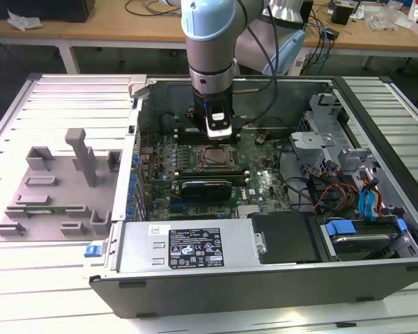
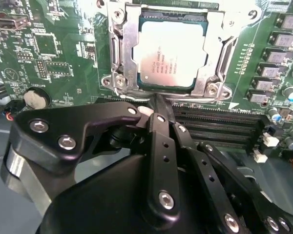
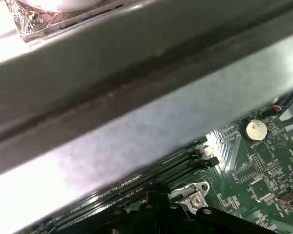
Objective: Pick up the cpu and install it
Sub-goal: 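Install the first cpu locking lever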
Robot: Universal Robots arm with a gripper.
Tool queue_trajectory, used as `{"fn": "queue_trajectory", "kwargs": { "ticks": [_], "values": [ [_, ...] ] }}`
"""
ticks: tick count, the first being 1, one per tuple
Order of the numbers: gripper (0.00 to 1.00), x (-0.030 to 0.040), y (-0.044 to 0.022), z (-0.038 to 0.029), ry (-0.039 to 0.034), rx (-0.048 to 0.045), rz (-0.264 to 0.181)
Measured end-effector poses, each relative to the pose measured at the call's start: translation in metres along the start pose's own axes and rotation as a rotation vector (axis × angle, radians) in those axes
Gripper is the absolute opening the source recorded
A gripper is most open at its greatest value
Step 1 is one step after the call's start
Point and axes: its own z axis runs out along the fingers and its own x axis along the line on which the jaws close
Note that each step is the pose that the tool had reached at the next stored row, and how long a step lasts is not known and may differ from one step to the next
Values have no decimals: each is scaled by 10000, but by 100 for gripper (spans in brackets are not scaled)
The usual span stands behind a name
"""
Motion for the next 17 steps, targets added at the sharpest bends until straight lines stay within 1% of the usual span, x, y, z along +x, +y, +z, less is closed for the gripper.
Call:
{"fn": "queue_trajectory", "kwargs": {
  "ticks": [1,2,8,12,15,17],
  "values": [
    [11,-2,7,-43,-7,14,0],
    [11,-4,10,-62,-10,21,-2],
    [11,-7,20,-127,-18,37,-3],
    [11,-9,19,-134,-19,40,-3],
    [11,-22,-6,-137,-18,39,-3],
    [11,-45,-50,-142,-19,38,-3]
  ]
}}
